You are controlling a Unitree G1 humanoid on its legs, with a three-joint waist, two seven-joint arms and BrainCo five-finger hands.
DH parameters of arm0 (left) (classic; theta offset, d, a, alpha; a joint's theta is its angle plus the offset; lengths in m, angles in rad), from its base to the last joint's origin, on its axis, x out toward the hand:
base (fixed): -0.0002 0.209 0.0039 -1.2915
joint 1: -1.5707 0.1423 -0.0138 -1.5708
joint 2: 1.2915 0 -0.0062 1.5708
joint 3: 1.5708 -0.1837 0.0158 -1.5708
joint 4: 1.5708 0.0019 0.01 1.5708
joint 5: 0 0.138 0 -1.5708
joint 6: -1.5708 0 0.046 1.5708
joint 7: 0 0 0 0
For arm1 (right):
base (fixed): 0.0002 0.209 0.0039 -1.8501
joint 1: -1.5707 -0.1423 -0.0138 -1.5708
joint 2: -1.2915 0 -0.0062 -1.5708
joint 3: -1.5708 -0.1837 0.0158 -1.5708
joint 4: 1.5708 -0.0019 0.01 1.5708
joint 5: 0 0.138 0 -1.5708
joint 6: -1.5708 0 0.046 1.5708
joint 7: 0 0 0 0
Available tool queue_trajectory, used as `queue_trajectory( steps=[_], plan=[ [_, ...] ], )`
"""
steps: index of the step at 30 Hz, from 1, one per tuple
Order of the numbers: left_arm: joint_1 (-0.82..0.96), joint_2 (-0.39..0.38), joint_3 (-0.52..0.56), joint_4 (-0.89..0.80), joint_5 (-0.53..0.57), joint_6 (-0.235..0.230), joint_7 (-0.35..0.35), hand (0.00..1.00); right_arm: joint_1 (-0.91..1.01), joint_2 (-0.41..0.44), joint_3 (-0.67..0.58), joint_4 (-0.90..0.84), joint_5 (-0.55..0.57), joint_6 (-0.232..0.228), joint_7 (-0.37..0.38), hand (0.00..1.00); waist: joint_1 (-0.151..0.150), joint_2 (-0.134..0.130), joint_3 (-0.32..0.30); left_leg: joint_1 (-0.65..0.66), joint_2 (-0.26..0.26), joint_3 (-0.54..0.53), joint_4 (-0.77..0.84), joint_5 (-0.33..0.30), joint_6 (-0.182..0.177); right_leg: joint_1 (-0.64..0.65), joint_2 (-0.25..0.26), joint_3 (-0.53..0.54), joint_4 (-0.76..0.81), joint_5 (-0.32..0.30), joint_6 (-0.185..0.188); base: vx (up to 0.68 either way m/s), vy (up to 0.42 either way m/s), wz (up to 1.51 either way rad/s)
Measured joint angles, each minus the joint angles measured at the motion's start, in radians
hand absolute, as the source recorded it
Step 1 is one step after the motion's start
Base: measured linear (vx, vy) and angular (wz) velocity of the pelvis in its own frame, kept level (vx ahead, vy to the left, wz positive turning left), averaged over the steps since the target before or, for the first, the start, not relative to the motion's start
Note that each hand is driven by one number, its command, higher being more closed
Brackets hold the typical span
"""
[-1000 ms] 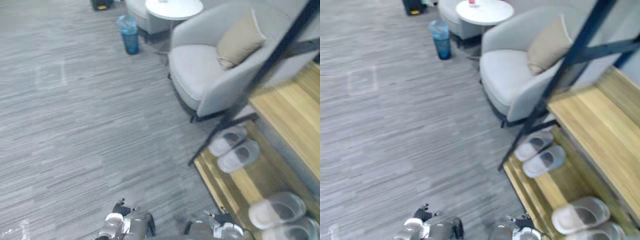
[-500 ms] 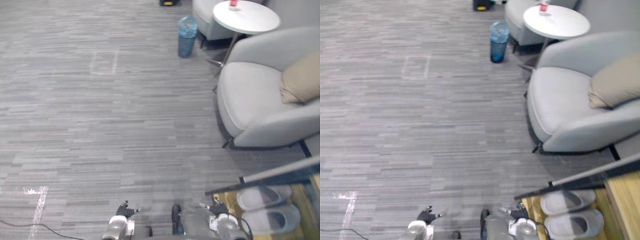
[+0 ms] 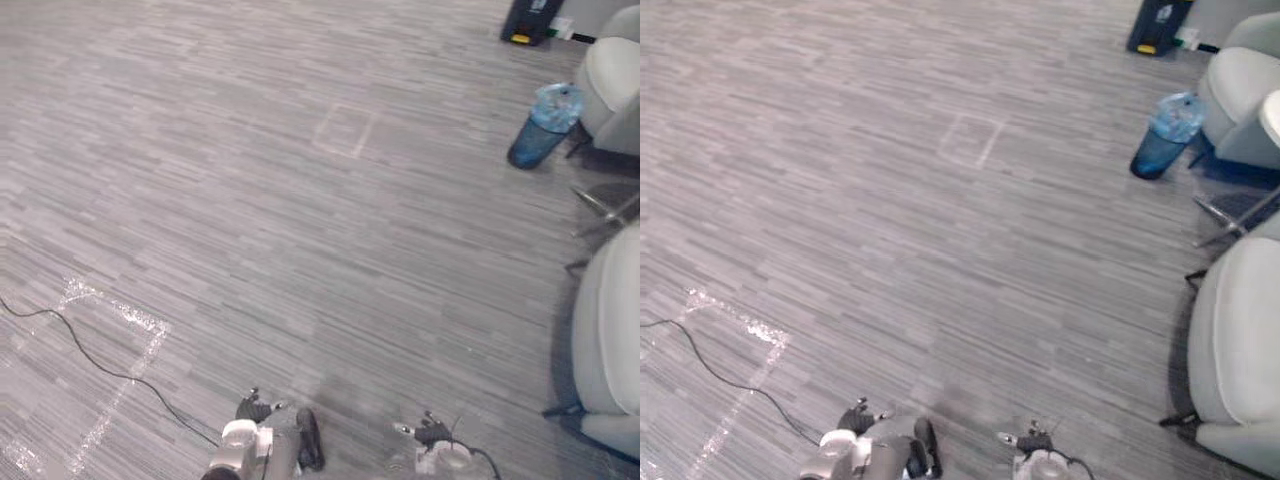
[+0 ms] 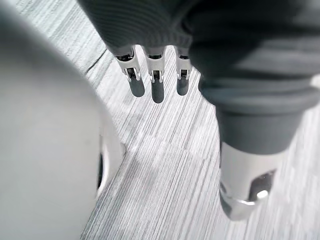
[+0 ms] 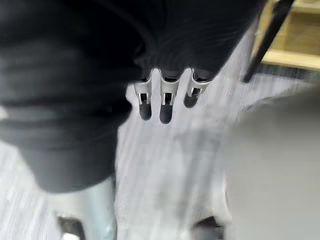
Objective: Organize the slippers on the shoe rack
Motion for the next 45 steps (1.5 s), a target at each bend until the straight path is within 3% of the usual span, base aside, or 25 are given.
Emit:
queue_trajectory(
  steps=[2, 5, 7, 8, 12, 14, 15, 17, 20, 21, 23, 24, 26, 28, 30, 31, 33, 35, 37, 38, 39, 41, 43, 44, 45],
  plan=[
    [0.001, 0.008, -0.002, 0.015, -0.001, -0.001, 0.000, 0.00, -0.013, -0.004, 0.007, -0.003, -0.029, -0.009, 0.001, 0.00, 0.001, 0.021, 0.016, 0.137, 0.013, -0.018, -0.089, -0.008, -0.012, -0.085, 0.056, 0.023, 0.014, -0.044, -0.035, 0.56, 0.045, 0.15],
    [-0.010, 0.011, -0.004, 0.026, -0.005, 0.002, 0.015, 0.00, -0.037, -0.007, 0.007, -0.010, -0.033, -0.021, 0.002, 0.00, -0.017, 0.035, 0.024, 0.240, 0.048, -0.034, -0.174, -0.018, -0.030, -0.206, 0.143, 0.022, -0.235, -0.031, -0.038, 0.54, -0.040, 0.20],
    [-0.038, 0.019, -0.022, 0.026, -0.008, 0.001, 0.016, 0.00, -0.052, -0.006, 0.005, -0.012, -0.030, -0.027, 0.003, 0.00, -0.036, 0.016, 0.032, 0.291, 0.053, -0.075, -0.220, -0.039, -0.061, -0.246, 0.174, 0.045, -0.566, 0.160, -0.045, 0.50, -0.108, 0.62],
    [-0.044, 0.019, -0.021, 0.027, -0.007, -0.001, 0.015, 0.00, -0.051, -0.009, -0.006, -0.009, -0.030, -0.027, 0.001, 0.00, -0.048, 0.024, 0.038, 0.316, 0.065, -0.116, -0.235, -0.050, -0.074, -0.241, 0.183, 0.042, -0.599, 0.285, -0.087, 0.43, -0.137, 0.53],
    [-0.029, -0.025, -0.006, 0.013, -0.009, -0.005, -0.002, 0.00, -0.049, -0.005, -0.081, -0.010, -0.028, -0.013, -0.003, 0.00, -0.031, 0.030, 0.036, 0.282, 0.087, -0.143, 0.004, -0.033, -0.112, -0.209, 0.155, 0.030, -0.418, 0.138, -0.145, 0.61, -0.225, 0.28],
    [-0.002, -0.064, 0.030, -0.031, -0.019, -0.007, -0.006, 0.00, -0.011, -0.012, -0.049, -0.048, -0.029, -0.001, -0.002, 0.00, -0.033, 0.056, 0.021, 0.122, 0.162, -0.132, 0.413, 0.023, -0.177, -0.091, 0.166, 0.003, -0.494, 0.099, -0.151, 0.47, -0.148, 0.49],
    [0.010, -0.073, 0.054, -0.063, -0.033, -0.013, -0.006, 0.00, -0.001, -0.001, -0.021, -0.058, -0.028, 0.004, -0.002, 0.00, -0.012, 0.059, 0.023, 0.035, 0.235, -0.084, 0.622, 0.026, -0.169, -0.011, 0.190, 0.007, -0.545, 0.062, -0.157, 0.53, -0.154, 0.13],
    [0.028, -0.071, 0.070, -0.098, -0.044, -0.014, -0.006, 0.00, -0.005, 0.010, 0.000, -0.074, -0.013, 0.005, -0.002, 0.00, 0.008, 0.054, 0.025, -0.058, 0.305, -0.043, 0.739, 0.003, -0.136, 0.084, 0.208, 0.013, -0.599, 0.035, -0.167, 0.52, -0.106, -0.07],
    [0.025, -0.061, 0.067, -0.125, -0.071, -0.030, -0.006, 0.00, -0.014, 0.025, -0.003, -0.075, 0.008, 0.004, -0.009, 0.00, 0.043, 0.034, 0.028, -0.171, 0.282, 0.003, 0.565, -0.052, -0.133, 0.224, 0.188, 0.047, -0.709, 0.025, -0.163, 0.48, 0.031, -0.26],
    [0.024, -0.057, 0.058, -0.123, -0.080, -0.035, -0.006, 0.00, -0.028, 0.025, -0.010, -0.072, 0.008, 0.003, -0.012, 0.00, 0.043, 0.030, 0.029, -0.189, 0.220, -0.005, 0.357, -0.041, -0.141, 0.267, 0.158, 0.061, -0.749, 0.024, -0.160, 0.48, 0.104, -0.55],
    [0.028, -0.051, 0.024, -0.113, -0.081, -0.037, -0.005, 0.00, -0.031, 0.015, -0.026, -0.058, 0.008, 0.000, -0.013, 0.00, 0.050, 0.055, 0.022, -0.206, 0.153, -0.093, -0.008, 0.112, -0.183, 0.315, 0.140, 0.117, -0.812, 0.024, -0.159, 0.46, 0.181, -0.79],
    [0.023, -0.044, 0.017, -0.104, -0.081, -0.038, -0.004, 0.00, -0.045, 0.009, -0.022, -0.025, 0.007, 0.001, -0.016, 0.00, 0.068, 0.060, 0.017, -0.208, 0.141, -0.108, -0.019, 0.219, -0.164, 0.335, 0.133, 0.168, -0.841, 0.026, -0.150, 0.66, 0.320, -0.71],
    [0.002, -0.020, 0.007, -0.070, -0.078, -0.037, -0.002, 0.00, -0.044, 0.019, -0.007, 0.010, 0.006, 0.004, -0.015, 0.00, 0.041, 0.040, 0.018, -0.187, 0.120, -0.089, 0.009, 0.179, -0.104, 0.350, 0.096, 0.199, -0.848, 0.102, -0.051, 0.57, 0.274, -0.22],
    [0.004, 0.016, 0.026, -0.068, -0.076, -0.039, -0.004, 0.00, -0.029, 0.035, -0.006, 0.018, 0.004, 0.006, -0.012, 0.00, 0.040, 0.014, 0.021, -0.223, 0.132, -0.054, 0.180, 0.124, -0.070, 0.343, 0.086, 0.268, -0.768, 0.155, -0.010, 0.56, 0.306, -0.20],
    [0.020, 0.020, 0.017, -0.060, -0.073, -0.039, -0.004, 0.00, -0.003, 0.020, -0.009, 0.023, 0.003, 0.002, -0.009, 0.00, 0.033, 0.019, -0.012, -0.163, 0.112, -0.051, 0.087, 0.074, -0.064, 0.257, 0.099, 0.300, -0.542, 0.169, 0.058, 0.47, 0.249, -0.47],
    [0.022, 0.046, -0.018, -0.033, -0.072, -0.029, -0.004, 0.00, -0.013, 0.016, -0.017, 0.033, 0.004, 0.000, -0.006, 0.00, 0.013, -0.003, -0.003, -0.055, 0.089, -0.024, 0.018, 0.040, -0.055, 0.100, 0.079, 0.324, -0.184, 0.156, 0.163, 0.48, 0.129, -0.34],
    [0.007, 0.048, -0.055, 0.008, -0.071, -0.018, -0.003, 0.00, -0.021, 0.003, -0.044, 0.033, 0.008, 0.002, -0.001, 0.00, 0.006, 0.012, 0.009, 0.076, 0.084, -0.014, -0.074, 0.038, -0.053, -0.019, 0.086, 0.255, -0.025, 0.062, 0.042, 0.48, 0.104, -0.39],
    [0.002, 0.047, -0.059, 0.017, -0.069, -0.013, -0.003, 0.00, -0.034, -0.013, -0.040, 0.025, 0.007, -0.004, 0.001, 0.00, 0.001, 0.039, 0.028, 0.222, 0.107, 0.026, -0.154, 0.038, -0.052, -0.116, 0.130, 0.165, -0.124, 0.007, -0.048, 0.50, 0.045, -0.38],
    [-0.016, 0.057, -0.061, 0.016, -0.069, -0.014, -0.003, 0.00, -0.044, -0.005, -0.038, 0.007, 0.006, -0.006, 0.002, 0.00, -0.011, 0.036, 0.025, 0.269, 0.115, 0.029, -0.183, 0.027, -0.057, -0.186, 0.176, 0.139, -0.310, 0.026, -0.047, 0.46, -0.051, 0.02],
    [-0.032, 0.065, -0.070, 0.015, -0.067, -0.019, -0.003, 0.00, -0.050, -0.004, -0.034, 0.006, 0.006, -0.007, 0.001, 0.00, -0.024, 0.025, 0.023, 0.298, 0.113, 0.030, -0.204, 0.006, -0.082, -0.222, 0.197, 0.120, -0.508, 0.119, -0.041, 0.51, -0.097, 0.33],
    [-0.047, 0.068, -0.082, 0.016, -0.057, -0.022, -0.003, 0.00, -0.050, -0.003, -0.037, 0.008, 0.010, -0.009, 0.001, 0.00, -0.037, -0.001, 0.026, 0.346, 0.099, 0.021, -0.236, -0.017, -0.104, -0.236, 0.200, 0.118, -0.616, 0.313, -0.082, 0.53, -0.103, 0.25],
    [-0.056, 0.051, -0.080, 0.021, -0.046, -0.026, -0.006, 0.00, -0.069, -0.018, -0.047, 0.011, 0.010, -0.009, -0.001, 0.00, -0.026, 0.018, 0.033, 0.371, 0.104, 0.008, -0.251, 0.017, -0.114, -0.265, 0.209, 0.125, -0.499, 0.253, -0.112, 0.53, -0.107, -0.28],
    [-0.059, 0.018, -0.074, 0.027, -0.034, -0.023, -0.009, 0.00, -0.059, -0.026, -0.100, 0.001, 0.011, -0.010, -0.002, 0.00, -0.054, 0.021, 0.041, 0.432, 0.082, -0.038, -0.206, 0.053, -0.140, -0.350, 0.186, 0.100, -0.236, 0.160, -0.123, 0.46, -0.206, -0.30],
    [-0.039, 0.014, -0.063, 0.023, -0.029, -0.023, -0.009, 0.00, -0.047, -0.024, -0.101, -0.004, 0.008, -0.009, -0.003, 0.00, -0.051, 0.027, 0.026, 0.434, 0.086, -0.044, -0.175, 0.047, -0.149, -0.322, 0.177, 0.095, -0.288, 0.158, -0.119, 0.36, -0.231, -0.08],
    [-0.011, -0.013, -0.037, 0.009, -0.020, -0.026, -0.011, 0.00, 0.001, -0.026, -0.106, -0.014, 0.012, -0.007, -0.004, 0.00, -0.053, 0.030, -0.002, 0.395, 0.115, -0.057, 0.008, 0.031, -0.173, -0.248, 0.180, 0.071, -0.377, 0.105, -0.157, 0.43, -0.204, 0.06]
  ],
)
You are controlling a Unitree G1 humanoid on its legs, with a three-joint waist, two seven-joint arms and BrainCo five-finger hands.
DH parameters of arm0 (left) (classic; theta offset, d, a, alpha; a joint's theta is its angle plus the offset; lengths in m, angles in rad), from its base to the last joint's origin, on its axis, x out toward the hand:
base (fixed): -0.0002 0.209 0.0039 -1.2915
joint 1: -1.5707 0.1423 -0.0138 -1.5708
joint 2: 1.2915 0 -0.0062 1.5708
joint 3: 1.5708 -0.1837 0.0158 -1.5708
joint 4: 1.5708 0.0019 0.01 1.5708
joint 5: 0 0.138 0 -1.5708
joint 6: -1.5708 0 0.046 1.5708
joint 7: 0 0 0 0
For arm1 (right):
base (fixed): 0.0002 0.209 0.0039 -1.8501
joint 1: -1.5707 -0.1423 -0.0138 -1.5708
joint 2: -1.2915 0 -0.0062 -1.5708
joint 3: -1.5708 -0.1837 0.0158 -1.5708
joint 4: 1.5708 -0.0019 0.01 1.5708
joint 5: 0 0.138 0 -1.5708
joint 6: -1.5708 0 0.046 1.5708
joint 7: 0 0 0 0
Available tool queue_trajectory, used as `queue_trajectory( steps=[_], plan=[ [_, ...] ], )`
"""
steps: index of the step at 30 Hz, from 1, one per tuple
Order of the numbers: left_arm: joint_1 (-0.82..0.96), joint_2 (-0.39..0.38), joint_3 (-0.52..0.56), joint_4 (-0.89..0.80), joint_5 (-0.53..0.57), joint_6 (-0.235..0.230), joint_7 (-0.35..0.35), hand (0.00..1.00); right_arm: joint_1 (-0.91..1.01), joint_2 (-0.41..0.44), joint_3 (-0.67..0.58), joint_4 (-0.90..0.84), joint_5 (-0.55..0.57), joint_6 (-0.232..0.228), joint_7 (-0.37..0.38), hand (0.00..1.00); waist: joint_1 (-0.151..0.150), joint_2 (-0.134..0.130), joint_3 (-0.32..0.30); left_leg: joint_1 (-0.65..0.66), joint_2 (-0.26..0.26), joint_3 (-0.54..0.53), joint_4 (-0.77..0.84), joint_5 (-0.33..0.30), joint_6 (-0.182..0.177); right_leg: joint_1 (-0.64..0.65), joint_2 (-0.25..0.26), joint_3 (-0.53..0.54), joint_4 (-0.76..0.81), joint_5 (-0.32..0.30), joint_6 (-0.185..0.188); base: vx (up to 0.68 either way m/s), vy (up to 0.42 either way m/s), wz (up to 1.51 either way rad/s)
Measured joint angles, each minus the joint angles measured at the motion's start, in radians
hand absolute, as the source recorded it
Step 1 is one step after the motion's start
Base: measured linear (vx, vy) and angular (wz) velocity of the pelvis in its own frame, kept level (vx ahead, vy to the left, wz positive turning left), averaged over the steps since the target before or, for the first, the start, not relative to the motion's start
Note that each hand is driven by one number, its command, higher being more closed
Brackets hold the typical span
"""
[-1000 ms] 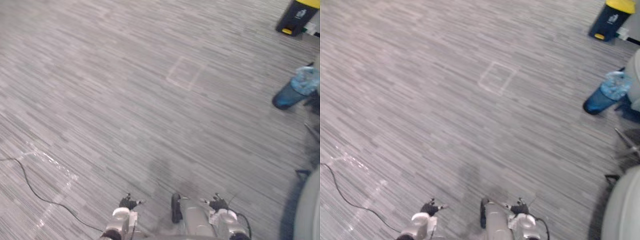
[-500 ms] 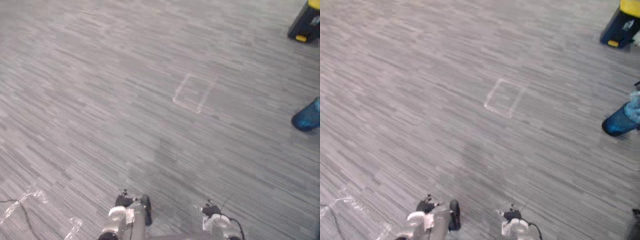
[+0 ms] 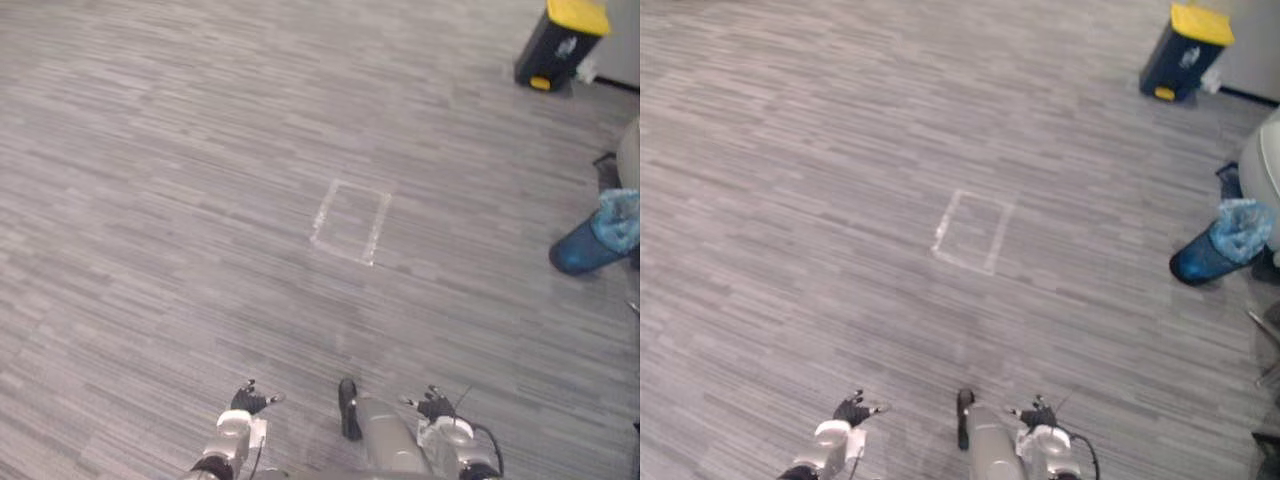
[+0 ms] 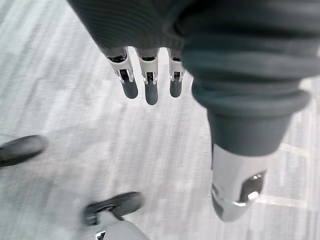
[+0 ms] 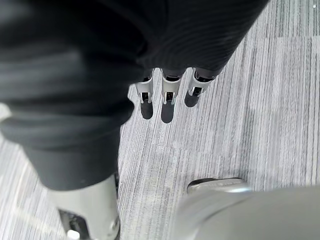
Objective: Organize the slippers on the shoe rack
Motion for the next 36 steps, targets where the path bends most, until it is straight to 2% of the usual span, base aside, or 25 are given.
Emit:
queue_trajectory(
  steps=[1, 2, 4, 5, 7, 9, 11, 12, 13, 14, 16, 17, 18, 19, 20, 21, 23, 25, 27, 28, 29, 33, 34, 35, 36],
  plan=[
    [0.010, -0.019, 0.030, -0.025, 0.001, 0.000, -0.002, 0.00, 0.022, -0.006, -0.001, -0.021, 0.000, 0.001, -0.004, 0.00, -0.001, 0.035, -0.015, -0.090, 0.060, 0.002, 0.210, 0.012, -0.024, 0.047, 0.030, -0.012, -0.036, -0.027, 0.006, 0.57, -0.248, 0.05],
    [0.019, -0.042, 0.072, -0.047, 0.000, 0.001, -0.003, 0.00, 0.039, -0.008, 0.006, -0.047, 0.000, -0.001, -0.008, 0.00, -0.002, 0.052, -0.021, -0.209, 0.135, 0.004, 0.479, 0.110, -0.038, 0.100, 0.064, -0.012, -0.071, -0.043, -0.013, 0.52, -0.165, -0.09],
    [0.037, -0.044, 0.089, -0.075, 0.000, 0.003, -0.003, 0.00, 0.037, 0.010, 0.053, -0.062, 0.000, 0.001, -0.009, 0.00, 0.030, 0.042, -0.019, -0.321, 0.194, 0.036, 0.714, 0.096, -0.037, 0.179, 0.095, 0.030, -0.103, -0.062, -0.054, 0.50, -0.107, -0.74],
    [0.049, -0.044, 0.088, -0.084, 0.000, 0.004, -0.003, 0.00, 0.032, 0.029, 0.084, -0.062, 0.000, 0.002, -0.008, 0.00, 0.042, 0.023, -0.010, -0.376, 0.206, 0.047, 0.754, 0.063, -0.031, 0.244, 0.102, 0.066, -0.147, -0.070, -0.066, 0.50, -0.055, -0.95],
    [0.055, -0.043, 0.085, -0.100, -0.003, 0.004, -0.003, 0.00, 0.017, 0.042, 0.078, -0.056, -0.004, 0.004, -0.010, 0.00, 0.051, 0.014, -0.010, -0.447, 0.202, 0.084, 0.685, -0.007, -0.001, 0.339, 0.098, 0.128, -0.227, -0.063, -0.058, 0.46, 0.020, -0.87],
    [0.054, -0.043, 0.082, -0.099, -0.010, 0.002, -0.003, 0.00, 0.003, 0.048, 0.061, -0.039, -0.003, 0.010, -0.011, 0.00, 0.075, 0.007, -0.008, -0.491, 0.164, 0.120, 0.476, -0.050, 0.013, 0.428, 0.075, 0.187, -0.302, -0.057, -0.046, 0.54, 0.117, -0.93],
    [0.051, -0.045, 0.057, -0.091, -0.021, -0.002, -0.003, 0.00, -0.001, 0.043, 0.033, -0.018, -0.001, 0.010, -0.016, 0.00, 0.077, 0.017, -0.013, -0.534, 0.056, 0.009, 0.088, 0.006, -0.025, 0.511, 0.038, 0.235, -0.377, -0.059, -0.016, 0.62, 0.220, -0.75],
    [0.044, -0.047, 0.035, -0.090, -0.022, -0.003, -0.001, 0.00, -0.001, 0.032, 0.034, -0.012, -0.001, 0.010, -0.017, 0.00, 0.084, 0.046, -0.020, -0.560, 0.038, -0.070, -0.034, 0.062, -0.062, 0.525, 0.047, 0.261, -0.403, -0.056, -0.005, 0.55, 0.299, -0.98],
    [0.043, -0.045, 0.023, -0.088, -0.023, -0.005, 0.000, 0.00, 0.002, 0.008, 0.040, 0.015, -0.002, 0.011, -0.016, 0.00, 0.098, 0.071, -0.028, -0.597, 0.038, -0.128, -0.065, 0.163, -0.031, 0.555, 0.061, 0.299, -0.422, -0.083, 0.038, 0.58, 0.370, -1.11],
    [0.041, -0.037, 0.018, -0.069, -0.022, -0.007, 0.004, 0.00, -0.007, 0.019, 0.044, 0.031, -0.006, 0.017, -0.015, 0.00, 0.103, 0.059, -0.035, -0.592, 0.019, -0.126, -0.023, 0.177, 0.042, 0.574, 0.033, 0.324, -0.410, -0.103, 0.070, 0.60, 0.385, -0.85],
    [0.020, 0.001, -0.009, -0.040, -0.022, -0.006, 0.005, 0.00, 0.002, 0.031, 0.040, 0.034, -0.007, 0.019, -0.012, 0.00, 0.078, 0.012, -0.053, -0.550, -0.025, -0.060, -0.046, 0.136, 0.080, 0.497, -0.018, 0.351, -0.251, -0.100, 0.092, 0.66, 0.347, -0.49],
    [0.015, 0.001, -0.018, -0.026, -0.022, -0.004, 0.005, 0.00, -0.003, 0.030, 0.033, 0.050, -0.008, 0.019, -0.012, 0.00, 0.085, 0.005, -0.053, -0.524, -0.029, -0.026, -0.048, 0.113, 0.090, 0.451, -0.020, 0.368, -0.144, -0.083, 0.131, 0.76, 0.362, -0.90],
    [0.018, 0.004, -0.024, -0.015, -0.022, -0.001, 0.006, 0.00, -0.013, 0.030, 0.033, 0.063, -0.010, 0.022, -0.011, 0.00, 0.089, 0.000, -0.045, -0.467, -0.031, 0.015, -0.071, 0.094, 0.107, 0.377, -0.018, 0.383, 0.031, -0.032, 0.252, 0.50, 0.236, -0.95],
    [0.012, 0.010, -0.037, -0.003, -0.023, 0.002, 0.006, 0.00, -0.017, 0.032, 0.032, 0.065, -0.010, 0.022, -0.009, 0.00, 0.086, 0.009, -0.033, -0.403, -0.035, 0.023, -0.109, 0.087, 0.117, 0.334, -0.008, 0.375, 0.155, -0.018, 0.281, 0.47, 0.222, -0.75],
    [0.008, 0.013, -0.053, 0.007, -0.023, 0.004, 0.006, 0.00, -0.017, 0.029, 0.027, 0.063, -0.010, 0.021, -0.008, 0.00, 0.083, 0.014, -0.029, -0.367, -0.037, 0.022, -0.133, 0.085, 0.121, 0.315, -0.003, 0.357, 0.203, -0.035, 0.252, 0.32, 0.145, -0.62],
    [0.000, 0.016, -0.087, 0.024, -0.023, 0.010, 0.006, 0.00, -0.019, 0.010, 0.028, 0.061, -0.009, 0.019, -0.006, 0.00, 0.077, 0.036, -0.018, -0.268, -0.031, 0.024, -0.193, 0.081, 0.127, 0.265, 0.007, 0.289, 0.272, -0.088, 0.165, 0.38, 0.146, -0.58],
    [-0.024, 0.027, -0.091, 0.028, -0.022, 0.011, 0.007, 0.00, -0.021, 0.001, 0.033, 0.046, -0.008, 0.016, -0.006, 0.00, 0.067, 0.062, -0.013, -0.191, -0.010, 0.034, -0.231, 0.076, 0.134, 0.167, 0.043, 0.182, 0.228, -0.134, 0.083, 0.42, 0.091, -0.38],
    [-0.058, 0.040, -0.091, 0.029, -0.022, 0.010, 0.007, 0.00, -0.033, 0.002, 0.033, 0.021, -0.008, 0.010, -0.006, 0.00, 0.044, 0.058, -0.008, -0.175, -0.001, 0.030, -0.240, 0.070, 0.142, 0.079, 0.071, 0.137, 0.073, -0.127, 0.085, 0.34, -0.009, 0.16],
    [-0.092, 0.039, -0.091, 0.027, -0.021, 0.005, 0.006, 0.00, -0.039, 0.002, 0.032, 0.012, -0.008, 0.005, -0.007, 0.00, 0.024, 0.043, 0.005, -0.155, 0.001, 0.023, -0.244, 0.050, 0.126, 0.036, 0.073, 0.124, -0.167, -0.014, 0.102, 0.33, -0.057, 0.34],
    [-0.103, 0.040, -0.090, 0.027, -0.019, 0.004, 0.004, 0.00, -0.041, 0.005, 0.030, 0.019, -0.007, 0.005, -0.007, 0.00, 0.019, 0.015, 0.014, -0.112, -0.014, 0.019, -0.254, 0.011, 0.100, 0.046, 0.053, 0.110, -0.321, 0.167, 0.112, 0.41, -0.100, 0.05],
    [-0.101, 0.033, -0.092, 0.031, -0.018, 0.004, 0.004, 0.00, -0.046, 0.007, 0.024, 0.027, -0.008, 0.005, -0.009, 0.00, 0.019, 0.027, 0.020, -0.071, -0.004, 0.005, -0.271, -0.010, 0.073, 0.051, 0.071, 0.092, -0.281, 0.187, 0.066, 0.41, -0.106, -0.10],
    [-0.067, 0.011, -0.087, 0.037, 0.001, 0.005, -0.021, 0.00, -0.038, 0.010, -0.023, 0.024, -0.007, 0.009, -0.009, 0.00, 0.009, 0.026, 0.019, -0.021, 0.005, 0.002, -0.214, 0.025, 0.062, 0.065, 0.080, 0.099, -0.137, 0.044, 0.019, 0.39, -0.172, -0.13],
    [-0.062, -0.010, -0.079, 0.029, 0.002, 0.006, -0.021, 0.00, -0.016, 0.011, -0.020, 0.010, -0.007, 0.009, -0.009, 0.00, 0.004, 0.029, 0.017, -0.075, 0.035, -0.001, -0.032, 0.010, 0.017, 0.122, 0.082, 0.094, -0.164, 0.024, 0.024, 0.44, -0.173, 0.38],
    [-0.053, -0.028, -0.062, -0.001, 0.004, 0.007, -0.024, 0.00, 0.004, 0.007, 0.000, -0.011, -0.007, 0.011, -0.008, 0.00, -0.002, 0.031, 0.016, -0.188, 0.084, -0.016, 0.249, 0.038, -0.046, 0.192, 0.088, 0.083, -0.214, 0.031, 0.007, 0.44, -0.147, 0.33],
    [-0.044, -0.039, -0.046, -0.018, 0.005, 0.007, -0.025, 0.00, 0.013, 0.008, 0.009, -0.024, -0.007, 0.012, -0.009, 0.00, 0.003, 0.032, 0.015, -0.241, 0.104, -0.027, 0.380, 0.060, -0.073, 0.222, 0.096, 0.086, -0.233, 0.032, 0.000, 0.37, -0.070, -0.20]
  ],
)
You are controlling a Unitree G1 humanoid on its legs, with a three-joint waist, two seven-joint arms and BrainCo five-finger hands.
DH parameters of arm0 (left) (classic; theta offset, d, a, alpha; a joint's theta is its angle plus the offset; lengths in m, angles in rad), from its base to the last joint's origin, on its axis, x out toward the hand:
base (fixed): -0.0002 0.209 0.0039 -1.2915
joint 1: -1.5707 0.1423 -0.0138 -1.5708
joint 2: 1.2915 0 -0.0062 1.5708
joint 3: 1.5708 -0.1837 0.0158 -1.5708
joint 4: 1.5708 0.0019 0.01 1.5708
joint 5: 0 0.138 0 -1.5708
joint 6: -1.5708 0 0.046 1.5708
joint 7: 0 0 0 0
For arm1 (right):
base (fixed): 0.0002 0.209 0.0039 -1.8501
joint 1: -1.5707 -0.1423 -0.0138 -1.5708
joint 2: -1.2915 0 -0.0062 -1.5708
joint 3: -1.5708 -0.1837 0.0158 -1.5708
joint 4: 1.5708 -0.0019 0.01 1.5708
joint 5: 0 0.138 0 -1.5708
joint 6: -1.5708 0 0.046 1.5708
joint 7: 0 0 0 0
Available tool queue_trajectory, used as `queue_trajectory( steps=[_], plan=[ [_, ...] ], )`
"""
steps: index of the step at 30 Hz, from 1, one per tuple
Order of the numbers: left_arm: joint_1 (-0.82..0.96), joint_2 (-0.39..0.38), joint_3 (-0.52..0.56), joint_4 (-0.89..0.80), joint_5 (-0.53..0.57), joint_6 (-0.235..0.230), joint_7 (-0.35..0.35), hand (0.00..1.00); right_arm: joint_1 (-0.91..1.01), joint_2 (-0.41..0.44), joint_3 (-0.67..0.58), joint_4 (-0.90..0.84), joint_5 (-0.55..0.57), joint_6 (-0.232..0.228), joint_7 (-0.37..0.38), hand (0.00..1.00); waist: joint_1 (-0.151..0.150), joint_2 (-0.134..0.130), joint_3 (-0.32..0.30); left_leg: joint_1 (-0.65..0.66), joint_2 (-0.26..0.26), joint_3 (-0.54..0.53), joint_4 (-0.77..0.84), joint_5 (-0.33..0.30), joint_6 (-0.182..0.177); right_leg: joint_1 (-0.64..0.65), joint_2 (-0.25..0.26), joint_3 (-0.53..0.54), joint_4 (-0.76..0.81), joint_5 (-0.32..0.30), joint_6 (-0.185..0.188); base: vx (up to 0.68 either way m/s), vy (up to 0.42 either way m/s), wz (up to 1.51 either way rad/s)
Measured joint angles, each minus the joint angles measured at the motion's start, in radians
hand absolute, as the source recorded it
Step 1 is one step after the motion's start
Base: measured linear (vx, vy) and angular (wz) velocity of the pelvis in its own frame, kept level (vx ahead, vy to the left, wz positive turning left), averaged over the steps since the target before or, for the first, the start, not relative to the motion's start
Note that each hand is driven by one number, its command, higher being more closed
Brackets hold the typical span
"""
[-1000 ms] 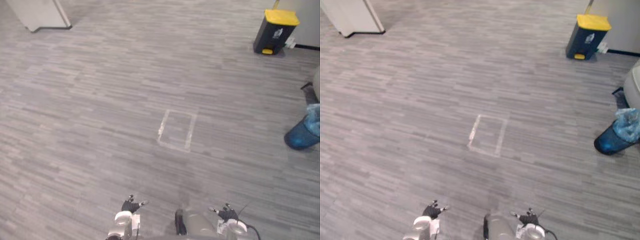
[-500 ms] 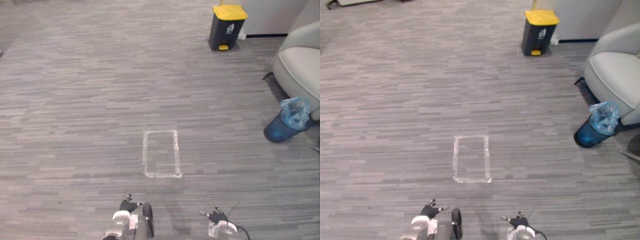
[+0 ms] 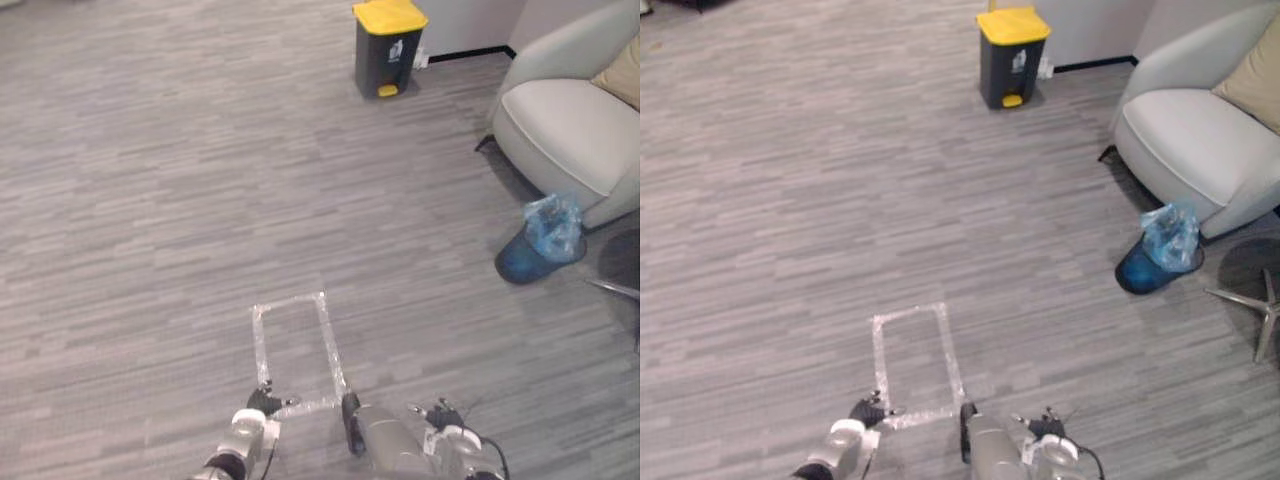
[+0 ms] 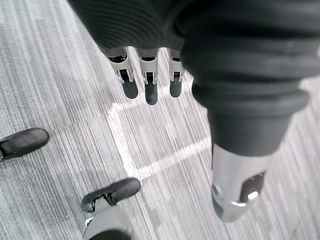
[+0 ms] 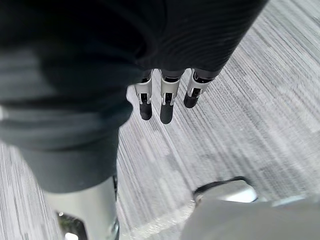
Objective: Organize the slippers on the shoe rack
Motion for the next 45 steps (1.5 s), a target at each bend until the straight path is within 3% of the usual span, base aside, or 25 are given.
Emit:
queue_trajectory(
  steps=[1, 2, 5, 7, 9, 10, 11, 12, 13, 14, 16, 20, 23, 26, 31, 32, 33, 34, 37, 38, 40, 41, 42, 43, 45],
  plan=[
    [0.024, -0.014, 0.016, -0.033, 0.004, 0.000, -0.001, 0.00, 0.006, 0.004, 0.027, -0.007, 0.001, -0.001, 0.000, 0.00, 0.026, 0.002, -0.005, -0.083, 0.040, 0.003, 0.223, 0.001, -0.005, 0.053, 0.018, 0.031, -0.021, -0.004, -0.010, 0.35, 0.001, -0.84],
    [0.042, -0.017, 0.018, -0.051, 0.007, 0.000, -0.003, 0.00, 0.005, 0.016, 0.042, -0.011, 0.001, -0.001, 0.001, 0.00, 0.040, -0.005, -0.012, -0.138, 0.061, 0.032, 0.317, -0.018, 0.012, 0.089, 0.025, 0.066, -0.034, -0.017, -0.039, 0.35, 0.022, -0.96],
    [0.062, -0.020, 0.038, -0.059, 0.006, 0.007, -0.006, 0.00, 0.006, 0.036, 0.051, -0.026, 0.001, 0.005, 0.000, 0.00, 0.054, -0.010, -0.017, -0.212, 0.091, 0.118, 0.238, -0.096, 0.073, 0.172, 0.019, 0.158, -0.074, -0.030, -0.055, 0.39, 0.116, -0.98],
    [0.065, -0.019, 0.044, -0.052, 0.005, 0.010, -0.005, 0.00, 0.003, 0.044, 0.022, -0.027, 0.002, 0.008, -0.001, 0.00, 0.073, -0.014, -0.020, -0.219, 0.045, 0.128, -0.031, -0.113, 0.082, 0.215, -0.011, 0.241, -0.094, -0.045, -0.027, 0.37, 0.210, -1.18],
    [0.066, -0.021, 0.039, -0.042, 0.002, 0.008, -0.005, 0.00, 0.004, 0.040, 0.003, -0.017, 0.002, 0.007, -0.002, 0.00, 0.076, -0.015, -0.021, -0.227, -0.032, 0.013, -0.289, -0.087, 0.066, 0.243, -0.051, 0.299, -0.111, -0.064, 0.001, 0.33, 0.257, -0.96],
    [0.065, -0.019, 0.031, -0.032, -0.005, 0.007, -0.005, 0.00, 0.001, 0.033, -0.009, 0.009, 0.002, 0.008, -0.002, 0.00, 0.078, -0.005, -0.028, -0.224, -0.073, -0.095, -0.460, -0.035, 0.032, 0.243, -0.068, 0.348, -0.126, -0.077, 0.021, 0.26, 0.269, -0.94],
    [0.066, -0.020, 0.031, -0.031, -0.005, 0.007, -0.004, 0.00, 0.001, 0.030, -0.009, 0.012, 0.002, 0.008, -0.002, 0.00, 0.080, 0.003, -0.030, -0.225, -0.075, -0.118, -0.495, -0.022, 0.021, 0.243, -0.068, 0.359, -0.129, -0.081, 0.029, 0.43, 0.471, -1.27],
    [0.071, -0.018, 0.024, -0.015, -0.005, 0.006, -0.003, 0.00, 0.007, 0.015, -0.004, 0.031, 0.000, 0.008, -0.001, 0.00, 0.082, 0.032, -0.043, -0.232, -0.061, -0.153, -0.537, 0.070, 0.017, 0.242, -0.063, 0.410, -0.132, -0.105, 0.060, 0.44, 0.505, -1.27],
    [0.061, -0.004, 0.009, 0.006, -0.005, 0.008, -0.002, 0.00, 0.005, 0.010, -0.006, 0.048, -0.001, 0.011, 0.000, 0.00, 0.082, 0.017, -0.050, -0.219, -0.081, -0.112, -0.519, 0.104, 0.073, 0.240, -0.091, 0.430, -0.124, -0.110, 0.086, 0.38, 0.429, -1.26],
    [0.059, 0.007, 0.003, 0.007, -0.005, 0.008, 0.001, 0.00, 0.005, 0.012, -0.002, 0.049, -0.002, 0.011, 0.002, 0.00, 0.083, 0.006, -0.054, -0.214, -0.088, -0.096, -0.519, 0.098, 0.075, 0.238, -0.102, 0.428, -0.118, -0.109, 0.090, 0.25, 0.303, -1.04],
    [0.056, 0.055, -0.016, 0.022, -0.003, 0.010, 0.005, 0.00, 0.007, 0.031, -0.004, 0.054, -0.002, 0.012, 0.002, 0.00, 0.078, -0.035, -0.059, -0.175, -0.111, 0.007, -0.520, 0.073, 0.126, 0.211, -0.148, 0.432, -0.099, -0.074, 0.146, 0.25, 0.299, -0.92],
    [0.046, 0.079, -0.017, 0.034, -0.001, 0.018, 0.010, 0.00, -0.035, 0.037, -0.003, 0.064, -0.003, 0.013, 0.004, 0.00, 0.081, -0.024, -0.058, -0.125, -0.104, 0.166, -0.572, 0.052, 0.158, 0.119, -0.163, 0.397, -0.086, 0.022, 0.207, 0.15, 0.213, -1.11],
    [0.046, 0.093, -0.014, 0.034, 0.001, 0.019, 0.012, 0.00, -0.064, 0.036, 0.019, 0.080, -0.004, 0.015, 0.013, 0.00, 0.085, -0.012, -0.055, -0.076, -0.086, 0.260, -0.602, 0.052, 0.159, 0.083, -0.163, 0.282, -0.117, 0.084, 0.201, 0.05, 0.102, -1.34],
    [0.032, 0.106, -0.015, 0.035, 0.016, 0.019, 0.010, 0.00, -0.062, 0.031, 0.019, 0.080, -0.022, 0.014, 0.015, 0.00, 0.083, -0.013, -0.061, -0.061, -0.088, 0.270, -0.608, 0.052, 0.159, 0.068, -0.154, 0.144, -0.194, 0.099, 0.182, 0.03, -0.080, -1.02],
    [-0.004, 0.065, -0.012, 0.047, 0.035, 0.018, 0.005, 0.00, -0.023, -0.012, 0.001, 0.088, -0.030, 0.011, 0.013, 0.00, 0.053, 0.036, -0.054, -0.013, -0.078, 0.266, -0.613, 0.052, 0.156, 0.102, -0.138, 0.155, -0.216, 0.087, 0.156, 0.02, -0.101, -0.38],
    [-0.005, 0.061, -0.012, 0.047, 0.037, 0.019, 0.004, 0.00, -0.022, -0.012, -0.006, 0.089, -0.032, 0.011, 0.013, 0.00, 0.052, 0.034, -0.052, -0.013, -0.060, 0.267, -0.569, 0.037, 0.134, 0.115, -0.131, 0.158, -0.210, 0.082, 0.147, 0.02, -0.164, -0.25],
    [-0.006, 0.058, -0.012, 0.042, 0.038, 0.017, 0.003, 0.00, -0.019, -0.009, -0.010, 0.091, -0.034, 0.010, 0.013, 0.00, 0.050, 0.026, -0.050, -0.049, -0.018, 0.250, -0.433, -0.011, 0.097, 0.133, -0.120, 0.158, -0.205, 0.061, 0.128, -0.02, -0.158, -0.19],
    [-0.005, 0.057, -0.002, 0.034, 0.038, 0.017, 0.002, 0.00, -0.018, -0.006, -0.014, 0.091, -0.034, 0.008, 0.013, 0.00, 0.051, 0.020, -0.047, -0.093, 0.015, 0.233, -0.315, -0.039, 0.086, 0.132, -0.111, 0.167, -0.203, 0.041, 0.121, -0.06, -0.144, -0.16],
    [0.026, 0.035, 0.030, 0.027, 0.038, 0.021, 0.000, 0.00, -0.014, -0.001, -0.016, 0.095, -0.029, 0.010, 0.011, 0.00, 0.078, 0.016, -0.037, -0.185, 0.070, 0.118, -0.107, -0.061, 0.111, 0.124, -0.074, 0.253, -0.173, 0.039, 0.111, -0.04, -0.084, -0.64],
    [0.032, 0.032, 0.030, 0.028, 0.038, 0.023, -0.001, 0.00, -0.015, -0.002, -0.016, 0.095, -0.029, 0.010, 0.012, 0.00, 0.079, 0.016, -0.037, -0.183, 0.063, 0.101, -0.113, -0.071, 0.113, 0.124, -0.073, 0.266, -0.173, 0.040, 0.112, -0.01, 0.058, -0.90],
    [0.047, 0.030, 0.028, 0.024, 0.035, 0.030, -0.007, 0.00, -0.014, -0.025, -0.019, 0.090, -0.017, 0.010, 0.008, 0.00, 0.084, 0.027, -0.041, -0.162, -0.013, -0.006, -0.332, -0.089, 0.106, 0.086, -0.063, 0.359, -0.173, 0.046, 0.125, -0.03, 0.106, -1.08],
    [0.047, 0.030, 0.028, 0.024, 0.035, 0.030, -0.007, 0.00, -0.014, -0.030, -0.019, 0.089, -0.013, 0.010, 0.008, 0.00, 0.085, 0.035, -0.045, -0.148, -0.022, -0.025, -0.388, -0.087, 0.104, 0.076, -0.055, 0.375, -0.174, 0.050, 0.133, -0.05, 0.134, -1.16],
    [0.047, 0.038, 0.026, 0.026, 0.035, 0.030, -0.006, 0.00, -0.018, -0.037, -0.019, 0.090, 0.000, 0.010, 0.008, 0.00, 0.094, 0.037, -0.044, -0.131, -0.032, -0.020, -0.426, -0.070, 0.081, 0.068, -0.051, 0.413, -0.182, 0.058, 0.152, 0.00, 0.137, -1.04],
    [0.049, 0.047, 0.018, 0.024, 0.035, 0.030, -0.001, 0.00, -0.012, -0.030, -0.014, 0.087, 0.002, 0.009, 0.009, 0.00, 0.089, 0.014, -0.056, -0.111, -0.059, 0.024, -0.479, -0.058, 0.091, 0.066, -0.079, 0.456, -0.230, 0.096, 0.177, 0.02, 0.198, -1.11],
    [0.044, 0.067, -0.002, 0.024, 0.035, 0.030, 0.007, 0.00, -0.002, -0.027, -0.020, 0.088, 0.006, 0.012, 0.008, 0.00, 0.085, -0.002, -0.052, -0.091, -0.072, 0.070, -0.501, -0.053, 0.099, 0.061, -0.097, 0.484, -0.249, 0.114, 0.184, 0.05, 0.145, -0.74]
  ],
)
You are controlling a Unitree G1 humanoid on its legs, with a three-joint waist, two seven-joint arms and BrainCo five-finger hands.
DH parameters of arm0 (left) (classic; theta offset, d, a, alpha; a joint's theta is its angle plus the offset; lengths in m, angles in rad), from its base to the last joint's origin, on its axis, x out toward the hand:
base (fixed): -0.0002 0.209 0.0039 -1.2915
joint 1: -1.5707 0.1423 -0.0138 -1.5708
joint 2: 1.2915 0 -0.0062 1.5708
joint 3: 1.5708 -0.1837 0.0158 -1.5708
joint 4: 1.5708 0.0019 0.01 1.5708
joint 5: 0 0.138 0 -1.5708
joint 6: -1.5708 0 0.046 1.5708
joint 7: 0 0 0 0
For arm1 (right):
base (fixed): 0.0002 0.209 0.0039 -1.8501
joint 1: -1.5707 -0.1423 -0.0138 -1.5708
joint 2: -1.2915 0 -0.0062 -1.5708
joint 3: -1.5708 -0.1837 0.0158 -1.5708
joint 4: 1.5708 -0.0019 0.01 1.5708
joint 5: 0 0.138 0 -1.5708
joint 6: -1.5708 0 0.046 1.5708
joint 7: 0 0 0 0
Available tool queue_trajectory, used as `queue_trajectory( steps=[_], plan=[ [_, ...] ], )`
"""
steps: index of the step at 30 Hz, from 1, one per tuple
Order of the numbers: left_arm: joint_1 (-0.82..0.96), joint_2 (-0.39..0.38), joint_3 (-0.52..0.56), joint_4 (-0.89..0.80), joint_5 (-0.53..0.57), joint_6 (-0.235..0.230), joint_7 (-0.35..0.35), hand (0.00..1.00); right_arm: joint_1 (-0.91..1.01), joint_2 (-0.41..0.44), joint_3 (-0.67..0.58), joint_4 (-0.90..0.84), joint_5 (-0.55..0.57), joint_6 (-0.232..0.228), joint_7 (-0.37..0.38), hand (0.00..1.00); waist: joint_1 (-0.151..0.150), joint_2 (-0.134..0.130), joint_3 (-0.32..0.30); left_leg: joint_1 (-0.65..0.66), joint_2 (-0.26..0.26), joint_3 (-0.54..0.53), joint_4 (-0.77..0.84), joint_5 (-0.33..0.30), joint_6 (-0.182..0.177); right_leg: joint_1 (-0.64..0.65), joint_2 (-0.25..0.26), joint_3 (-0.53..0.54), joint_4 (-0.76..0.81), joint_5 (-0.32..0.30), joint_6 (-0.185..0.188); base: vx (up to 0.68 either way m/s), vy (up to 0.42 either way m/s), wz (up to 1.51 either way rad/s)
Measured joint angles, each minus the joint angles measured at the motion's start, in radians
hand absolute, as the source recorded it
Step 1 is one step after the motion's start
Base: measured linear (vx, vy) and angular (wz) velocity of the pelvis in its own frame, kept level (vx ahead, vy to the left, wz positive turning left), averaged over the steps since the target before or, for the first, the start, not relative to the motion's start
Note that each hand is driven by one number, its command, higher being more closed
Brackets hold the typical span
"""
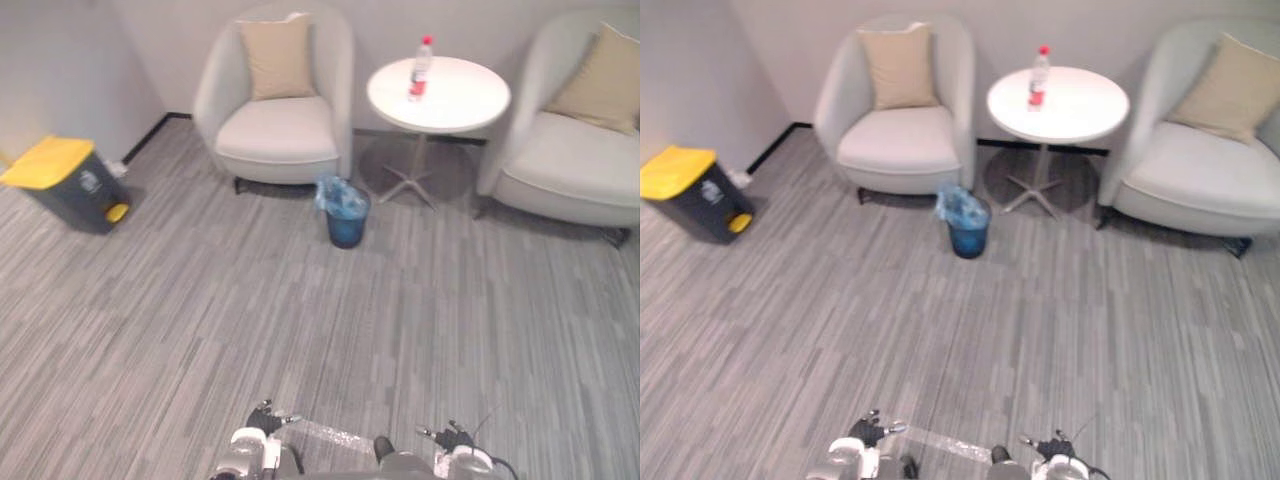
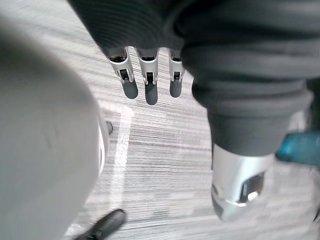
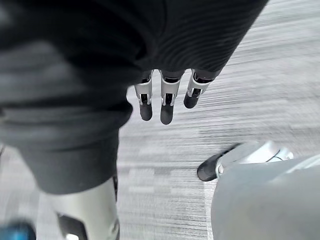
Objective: Organize the slippers on the shoe rack
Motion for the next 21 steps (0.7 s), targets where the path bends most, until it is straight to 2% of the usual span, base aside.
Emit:
queue_trajectory(
  steps=[2, 7, 14, 21],
  plan=[
    [-0.005, 0.013, -0.015, 0.000, 0.000, -0.001, 0.001, 0.00, 0.008, -0.003, -0.004, -0.001, 0.000, 0.004, -0.006, 0.00, -0.010, -0.008, -0.004, 0.047, -0.032, 0.055, -0.056, 0.015, 0.017, 0.002, -0.027, 0.026, -0.030, 0.016, 0.015, 0.07, 0.110, -0.62],
    [-0.026, 0.017, -0.014, -0.004, 0.000, -0.001, 0.001, 0.00, 0.005, 0.000, -0.014, -0.003, 0.000, 0.006, -0.005, 0.00, -0.016, 0.001, -0.012, 0.055, -0.045, 0.080, -0.079, 0.018, 0.022, -0.002, -0.037, -0.003, -0.089, 0.057, 0.019, 0.08, 0.015, -0.25],
    [-0.020, 0.016, 0.007, -0.019, -0.003, -0.002, 0.003, 0.00, -0.007, -0.003, -0.037, -0.003, -0.001, 0.006, -0.006, 0.00, -0.012, 0.005, -0.015, 0.061, -0.037, 0.033, -0.084, 0.019, 0.022, 0.001, -0.023, -0.073, -0.106, 0.081, 0.003, 0.05, -0.044, -0.09],
    [0.002, 0.013, 0.075, -0.015, -0.020, -0.002, 0.004, 0.00, -0.001, -0.003, -0.043, 0.002, -0.001, 0.006, -0.005, 0.00, -0.009, 0.004, -0.017, 0.049, -0.049, -0.029, -0.092, 0.036, 0.028, 0.006, -0.037, -0.174, -0.118, 0.103, -0.008, -0.06, -0.041, 0.12]
  ],
)
